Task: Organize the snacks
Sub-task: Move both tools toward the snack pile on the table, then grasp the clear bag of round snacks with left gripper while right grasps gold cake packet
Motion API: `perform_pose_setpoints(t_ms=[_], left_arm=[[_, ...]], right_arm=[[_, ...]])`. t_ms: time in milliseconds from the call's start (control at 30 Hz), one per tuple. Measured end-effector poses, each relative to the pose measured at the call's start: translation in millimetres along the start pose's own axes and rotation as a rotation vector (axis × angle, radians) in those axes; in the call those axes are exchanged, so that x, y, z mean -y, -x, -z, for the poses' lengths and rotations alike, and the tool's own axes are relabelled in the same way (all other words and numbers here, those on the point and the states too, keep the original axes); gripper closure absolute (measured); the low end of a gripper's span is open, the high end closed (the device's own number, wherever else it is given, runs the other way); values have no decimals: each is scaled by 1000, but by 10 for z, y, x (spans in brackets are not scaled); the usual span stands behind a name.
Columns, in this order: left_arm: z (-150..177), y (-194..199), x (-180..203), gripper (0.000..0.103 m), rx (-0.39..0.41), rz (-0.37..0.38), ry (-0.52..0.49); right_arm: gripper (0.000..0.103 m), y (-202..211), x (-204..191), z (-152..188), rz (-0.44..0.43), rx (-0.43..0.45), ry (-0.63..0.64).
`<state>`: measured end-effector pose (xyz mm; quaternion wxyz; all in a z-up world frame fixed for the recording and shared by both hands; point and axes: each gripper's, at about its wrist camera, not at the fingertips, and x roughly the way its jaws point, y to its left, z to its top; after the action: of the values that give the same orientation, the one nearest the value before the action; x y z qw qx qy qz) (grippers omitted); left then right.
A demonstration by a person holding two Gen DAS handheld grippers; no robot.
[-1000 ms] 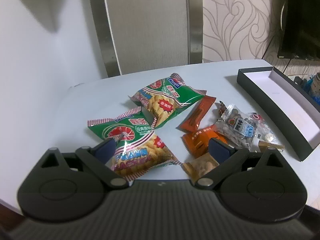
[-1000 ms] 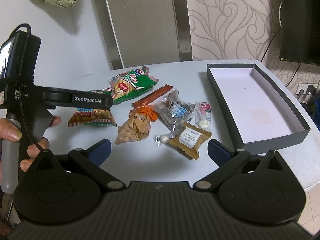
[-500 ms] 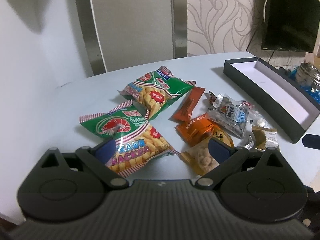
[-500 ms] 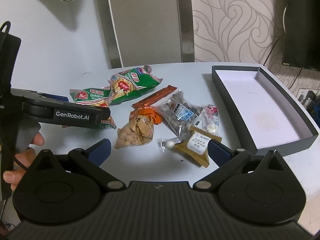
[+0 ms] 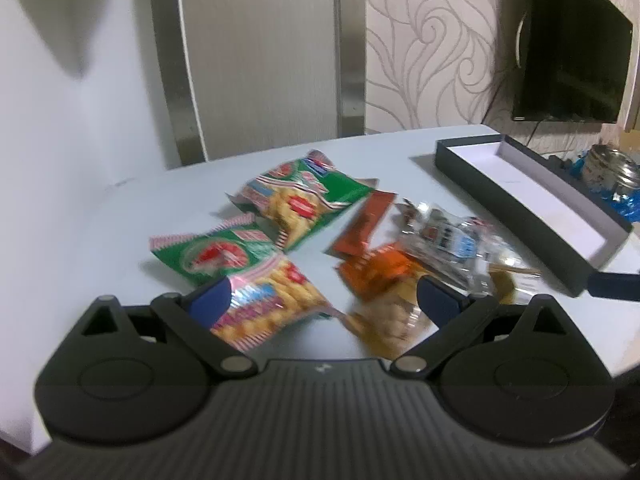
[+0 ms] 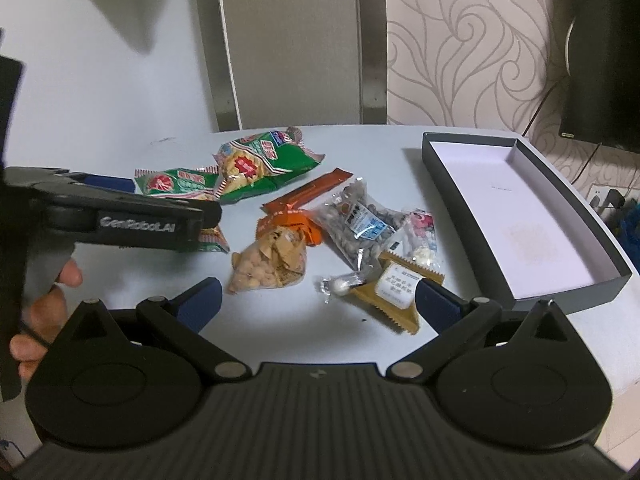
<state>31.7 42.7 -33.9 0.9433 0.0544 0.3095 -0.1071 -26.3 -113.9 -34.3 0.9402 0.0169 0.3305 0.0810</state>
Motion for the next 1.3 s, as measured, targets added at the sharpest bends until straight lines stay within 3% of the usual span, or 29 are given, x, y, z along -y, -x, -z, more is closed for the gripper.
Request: perform_pose_setpoints(t_ms=[333, 567, 767, 1067, 1200, 1300], left_arm=[[27, -122, 299, 3, 24, 32, -30], [109, -321, 429, 25, -12, 70, -91], [153, -481, 395, 25, -61, 79, -45], [173, -601, 414, 25, -91, 75, -90], [196, -656, 398, 36, -119, 107, -89], [211, -658, 414, 37, -111, 106, -103]], right_arm=[[0, -153, 303, -32, -18, -21, 60], [0, -281, 438, 23, -39, -47, 87], [0, -395, 528, 50, -49, -66, 94], [0, -575, 497, 73, -64, -72, 178], [0, -653, 516, 71, -55, -72, 195], [10, -718, 560, 54, -50, -85, 186]])
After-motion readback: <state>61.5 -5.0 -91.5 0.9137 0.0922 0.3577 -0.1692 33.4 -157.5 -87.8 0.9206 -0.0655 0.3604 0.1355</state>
